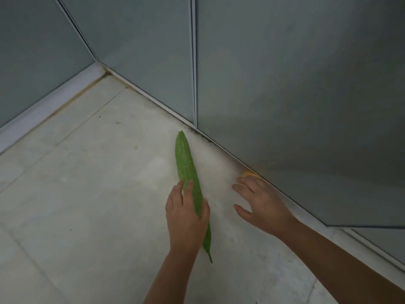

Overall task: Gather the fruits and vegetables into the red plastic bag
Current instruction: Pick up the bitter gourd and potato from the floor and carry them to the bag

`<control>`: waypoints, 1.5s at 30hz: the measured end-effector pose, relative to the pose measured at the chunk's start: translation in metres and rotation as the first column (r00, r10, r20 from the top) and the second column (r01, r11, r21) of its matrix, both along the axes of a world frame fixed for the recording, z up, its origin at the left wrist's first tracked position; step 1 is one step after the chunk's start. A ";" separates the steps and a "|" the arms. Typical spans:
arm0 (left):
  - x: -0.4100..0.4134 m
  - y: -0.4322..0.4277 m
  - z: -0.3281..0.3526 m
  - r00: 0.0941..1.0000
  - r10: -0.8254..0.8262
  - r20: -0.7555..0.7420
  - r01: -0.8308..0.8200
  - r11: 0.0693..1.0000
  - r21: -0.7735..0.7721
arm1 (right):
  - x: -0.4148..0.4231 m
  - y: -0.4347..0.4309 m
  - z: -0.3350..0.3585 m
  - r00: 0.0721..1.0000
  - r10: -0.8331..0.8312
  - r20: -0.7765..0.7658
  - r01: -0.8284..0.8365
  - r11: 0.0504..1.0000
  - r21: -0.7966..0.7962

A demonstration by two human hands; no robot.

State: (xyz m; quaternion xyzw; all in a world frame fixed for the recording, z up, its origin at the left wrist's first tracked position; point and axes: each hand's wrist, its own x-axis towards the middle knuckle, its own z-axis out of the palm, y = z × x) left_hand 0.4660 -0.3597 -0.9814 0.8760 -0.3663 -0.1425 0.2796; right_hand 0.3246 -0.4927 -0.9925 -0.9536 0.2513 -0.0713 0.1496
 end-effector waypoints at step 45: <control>-0.021 0.005 -0.061 0.909 0.181 -0.376 -0.195 0.981 0.001 | 0.003 0.005 -0.059 0.919 -0.359 0.163 0.383 0.912 -0.149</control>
